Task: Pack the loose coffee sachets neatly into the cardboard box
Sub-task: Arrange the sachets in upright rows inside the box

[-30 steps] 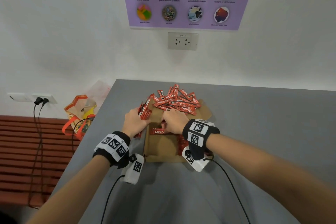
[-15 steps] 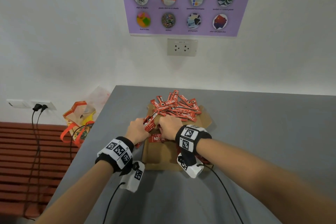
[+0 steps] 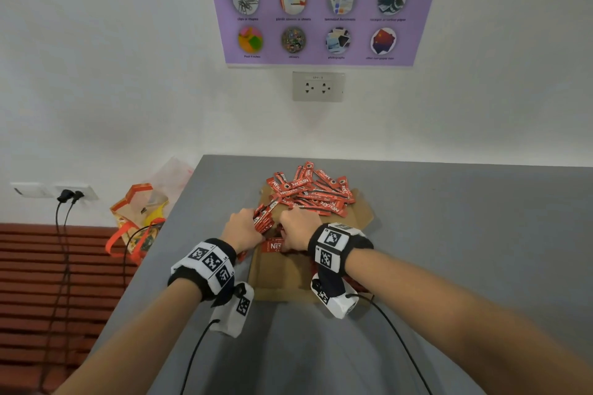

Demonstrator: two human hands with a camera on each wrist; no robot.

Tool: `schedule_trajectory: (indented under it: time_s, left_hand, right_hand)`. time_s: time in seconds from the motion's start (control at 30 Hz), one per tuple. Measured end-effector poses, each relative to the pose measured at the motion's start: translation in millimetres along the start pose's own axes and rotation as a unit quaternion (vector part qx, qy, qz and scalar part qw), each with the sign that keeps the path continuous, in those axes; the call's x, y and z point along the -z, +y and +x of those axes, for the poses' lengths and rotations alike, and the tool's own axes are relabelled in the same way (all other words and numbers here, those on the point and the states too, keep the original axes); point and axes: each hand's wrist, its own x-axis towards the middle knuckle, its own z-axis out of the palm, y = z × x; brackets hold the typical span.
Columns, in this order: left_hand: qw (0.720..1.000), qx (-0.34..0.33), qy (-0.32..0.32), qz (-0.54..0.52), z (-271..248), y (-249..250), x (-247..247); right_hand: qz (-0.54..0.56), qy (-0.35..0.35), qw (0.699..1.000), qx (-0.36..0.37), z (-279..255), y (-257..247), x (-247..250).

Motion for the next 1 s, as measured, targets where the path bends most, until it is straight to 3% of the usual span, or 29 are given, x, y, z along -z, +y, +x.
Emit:
schedule_trajectory:
  time_s: [0.27, 0.4, 0.57, 0.7, 0.9, 1.0]
  left_hand:
    - [1.0, 0.013, -0.001, 0.014, -6.3, -1.9, 4.7]
    - [0.999, 0.008, 0.04, -0.013, -13.5, 0.4, 11.4]
    - [0.981, -0.033, 0.1, -0.161, -23.7, 15.4, 28.0]
    - [0.946, -0.044, 0.133, -0.292, -27.1, 23.0, 26.8]
    - [0.911, -0.025, 0.144, -0.386, -28.8, 23.1, 23.4]
    - [0.912, -0.029, 0.123, -0.389, -30.6, 14.3, 21.6]
  right_hand:
    - [0.103, 0.032, 0.993, -0.038, -8.4, 15.8, 9.3]
    - [0.131, 0.047, 0.989, -0.055, -23.6, 34.1, 14.5]
    - [0.294, 0.11, 0.949, -0.03, -38.7, 28.2, 32.5]
    - [0.349, 0.079, 0.934, 0.027, -47.2, -2.3, 34.6]
    - [0.408, 0.139, 0.901, -0.047, -40.3, -18.9, 20.5]
    - [0.403, 0.146, 0.902, -0.056, -36.1, -19.9, 17.3]
